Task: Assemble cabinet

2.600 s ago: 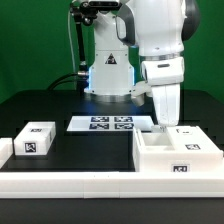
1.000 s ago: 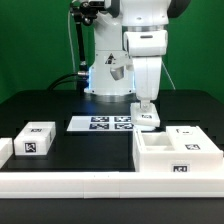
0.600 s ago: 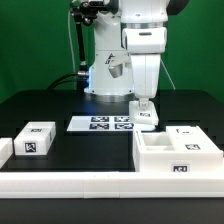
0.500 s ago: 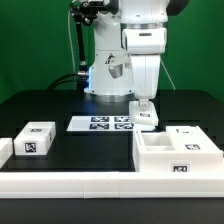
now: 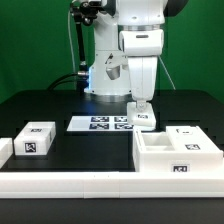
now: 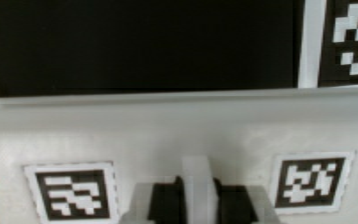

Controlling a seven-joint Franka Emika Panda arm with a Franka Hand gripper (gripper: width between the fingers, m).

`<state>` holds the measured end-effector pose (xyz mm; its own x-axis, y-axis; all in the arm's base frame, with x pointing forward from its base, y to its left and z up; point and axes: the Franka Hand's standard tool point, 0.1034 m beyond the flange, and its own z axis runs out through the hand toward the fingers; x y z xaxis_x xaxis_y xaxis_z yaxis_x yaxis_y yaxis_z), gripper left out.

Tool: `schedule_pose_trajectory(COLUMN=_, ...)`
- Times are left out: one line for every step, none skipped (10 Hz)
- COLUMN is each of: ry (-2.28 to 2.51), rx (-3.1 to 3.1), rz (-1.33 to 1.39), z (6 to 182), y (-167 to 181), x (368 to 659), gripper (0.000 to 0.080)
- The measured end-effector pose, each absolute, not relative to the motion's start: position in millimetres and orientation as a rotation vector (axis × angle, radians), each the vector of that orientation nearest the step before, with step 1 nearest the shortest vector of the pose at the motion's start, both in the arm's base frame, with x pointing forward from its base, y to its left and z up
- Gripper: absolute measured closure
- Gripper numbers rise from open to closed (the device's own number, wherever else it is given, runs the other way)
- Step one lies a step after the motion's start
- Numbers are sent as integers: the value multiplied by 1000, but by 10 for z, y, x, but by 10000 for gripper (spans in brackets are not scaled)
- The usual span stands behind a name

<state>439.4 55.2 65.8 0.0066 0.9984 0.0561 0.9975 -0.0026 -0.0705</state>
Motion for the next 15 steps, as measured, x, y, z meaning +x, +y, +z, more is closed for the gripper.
schedule_pose_trajectory(ry=-2107, rx=-2168, rz=-23, z=626, y=426, x=4400, gripper=737)
schedule_pose_trajectory(ry=-2085, rx=-2173, rz=-32, z=606, y=356, x=4395, gripper=737)
schedule_pose_trajectory(ry=-2082, rx=-2146, rz=-55, z=575, y=267, x=4384, gripper=737)
schedule_pose_trajectory(ry=-2061, rx=-2147, rz=-69, z=555, y=173, x=4383, gripper=737)
schedule_pose_trajectory(ry=-2046, rx=-2143, rz=-79, z=580, y=163, x=4414, gripper=737)
schedule_pose_trajectory(ry=-2083, rx=-2134, rz=-87, z=656, y=287, x=4483, gripper=737)
schedule_pose_trajectory(ry=-2117, rx=-2109, rz=-96, z=696, y=387, x=4501, gripper=737)
schedule_pose_trajectory(ry=-2129, rx=-2100, rz=-104, z=720, y=469, x=4517, gripper=737)
schedule_pose_trajectory(ry=-2153, rx=-2087, rz=-111, z=743, y=552, x=4538, gripper=737)
schedule_pose_trajectory(ry=-2161, rx=-2079, rz=-113, z=743, y=578, x=4539, gripper=737)
schedule_pose_trajectory(ry=-2151, rx=-2086, rz=-110, z=730, y=558, x=4532, gripper=737)
schedule_pose_trajectory(ry=-2147, rx=-2089, rz=-109, z=727, y=556, x=4530, gripper=737)
schedule_pose_trajectory(ry=-2145, rx=-2089, rz=-109, z=723, y=555, x=4529, gripper=737)
schedule_pose_trajectory(ry=-2143, rx=-2090, rz=-108, z=719, y=554, x=4526, gripper=737)
schedule_pose_trajectory(ry=-2138, rx=-2094, rz=-107, z=713, y=565, x=4523, gripper=737)
